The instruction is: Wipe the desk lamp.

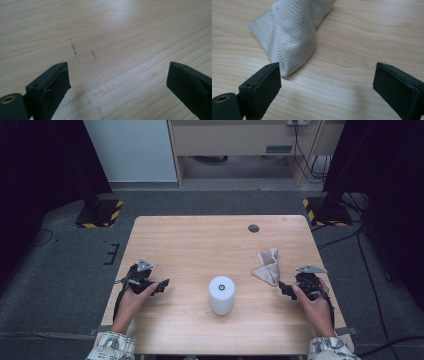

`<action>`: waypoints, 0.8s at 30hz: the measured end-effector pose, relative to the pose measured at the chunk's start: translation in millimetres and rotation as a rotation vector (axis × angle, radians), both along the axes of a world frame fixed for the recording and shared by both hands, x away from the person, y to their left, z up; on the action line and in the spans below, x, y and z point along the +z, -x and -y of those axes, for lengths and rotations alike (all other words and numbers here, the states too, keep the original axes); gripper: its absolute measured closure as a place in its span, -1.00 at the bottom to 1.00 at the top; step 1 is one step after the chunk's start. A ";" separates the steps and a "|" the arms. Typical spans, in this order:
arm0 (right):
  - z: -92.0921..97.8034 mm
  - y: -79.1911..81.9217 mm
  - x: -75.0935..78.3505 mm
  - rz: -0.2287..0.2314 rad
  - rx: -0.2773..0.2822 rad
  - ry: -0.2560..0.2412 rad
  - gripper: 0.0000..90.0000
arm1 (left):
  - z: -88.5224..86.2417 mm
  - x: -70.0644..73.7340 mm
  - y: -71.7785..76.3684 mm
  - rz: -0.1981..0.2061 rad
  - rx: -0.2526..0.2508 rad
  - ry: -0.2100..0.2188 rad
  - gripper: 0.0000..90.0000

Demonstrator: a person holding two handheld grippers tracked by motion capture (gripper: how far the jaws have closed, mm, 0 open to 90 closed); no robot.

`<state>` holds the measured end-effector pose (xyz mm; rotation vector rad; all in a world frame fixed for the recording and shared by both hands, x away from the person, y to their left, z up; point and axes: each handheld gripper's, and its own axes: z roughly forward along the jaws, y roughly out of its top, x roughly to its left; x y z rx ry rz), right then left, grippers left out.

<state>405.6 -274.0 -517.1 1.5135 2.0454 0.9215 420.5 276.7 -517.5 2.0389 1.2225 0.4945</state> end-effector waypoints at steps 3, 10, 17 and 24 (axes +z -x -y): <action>8.5 -0.1 -4.7 -0.016 -0.022 -0.005 -0.85 | 4.8 -6.4 -0.9 -0.032 -0.031 -0.039 -0.93; 6.3 0.6 -12.1 -0.033 -0.013 0.028 -0.86 | 11.3 -15.1 -1.5 -0.064 -0.050 -0.074 -0.95; 3.3 3.7 -22.1 -0.007 -0.018 0.047 -0.89 | 14.2 -17.5 -1.1 -0.051 -0.058 -0.060 -1.00; 2.0 7.9 -22.2 -0.004 -0.015 0.050 -0.89 | 13.7 -19.7 0.4 -0.029 -0.050 -0.048 -1.00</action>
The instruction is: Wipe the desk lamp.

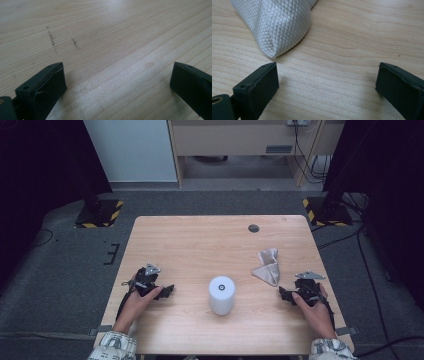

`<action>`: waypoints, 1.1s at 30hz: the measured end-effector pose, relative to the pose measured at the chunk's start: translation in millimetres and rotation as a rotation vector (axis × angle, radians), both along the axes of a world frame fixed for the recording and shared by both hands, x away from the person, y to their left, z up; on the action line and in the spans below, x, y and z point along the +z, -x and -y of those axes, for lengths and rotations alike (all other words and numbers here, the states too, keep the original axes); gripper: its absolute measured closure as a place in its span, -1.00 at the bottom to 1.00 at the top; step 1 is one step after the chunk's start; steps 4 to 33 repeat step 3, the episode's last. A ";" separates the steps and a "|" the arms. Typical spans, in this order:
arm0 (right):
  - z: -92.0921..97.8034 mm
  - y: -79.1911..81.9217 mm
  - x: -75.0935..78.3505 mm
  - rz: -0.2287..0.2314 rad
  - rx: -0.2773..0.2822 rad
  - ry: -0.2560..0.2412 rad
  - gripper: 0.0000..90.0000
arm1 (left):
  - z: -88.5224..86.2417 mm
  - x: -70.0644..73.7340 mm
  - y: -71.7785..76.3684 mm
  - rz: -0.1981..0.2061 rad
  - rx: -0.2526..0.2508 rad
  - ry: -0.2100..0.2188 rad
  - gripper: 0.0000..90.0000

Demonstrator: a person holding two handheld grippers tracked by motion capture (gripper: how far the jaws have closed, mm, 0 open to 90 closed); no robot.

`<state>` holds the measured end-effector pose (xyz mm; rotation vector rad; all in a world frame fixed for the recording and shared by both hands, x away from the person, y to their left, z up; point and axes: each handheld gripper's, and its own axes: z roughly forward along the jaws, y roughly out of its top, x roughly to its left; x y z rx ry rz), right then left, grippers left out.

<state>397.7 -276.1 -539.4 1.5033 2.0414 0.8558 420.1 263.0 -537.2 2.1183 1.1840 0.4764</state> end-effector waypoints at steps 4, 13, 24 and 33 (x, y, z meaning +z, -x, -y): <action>-1.2 -0.8 0.0 -0.002 -0.009 -0.001 -0.91 | 0.0 -0.1 0.0 0.001 0.000 0.001 -1.00; -1.2 -0.8 0.0 -0.002 -0.009 -0.001 -0.91 | 0.0 -0.1 0.0 0.001 0.000 0.001 -1.00; -1.2 -0.8 0.0 -0.002 -0.009 -0.001 -0.91 | 0.0 -0.1 0.0 0.001 0.000 0.001 -1.00; -1.2 -0.8 0.0 -0.002 -0.009 -0.001 -0.91 | 0.0 -0.1 0.0 0.001 0.000 0.001 -1.00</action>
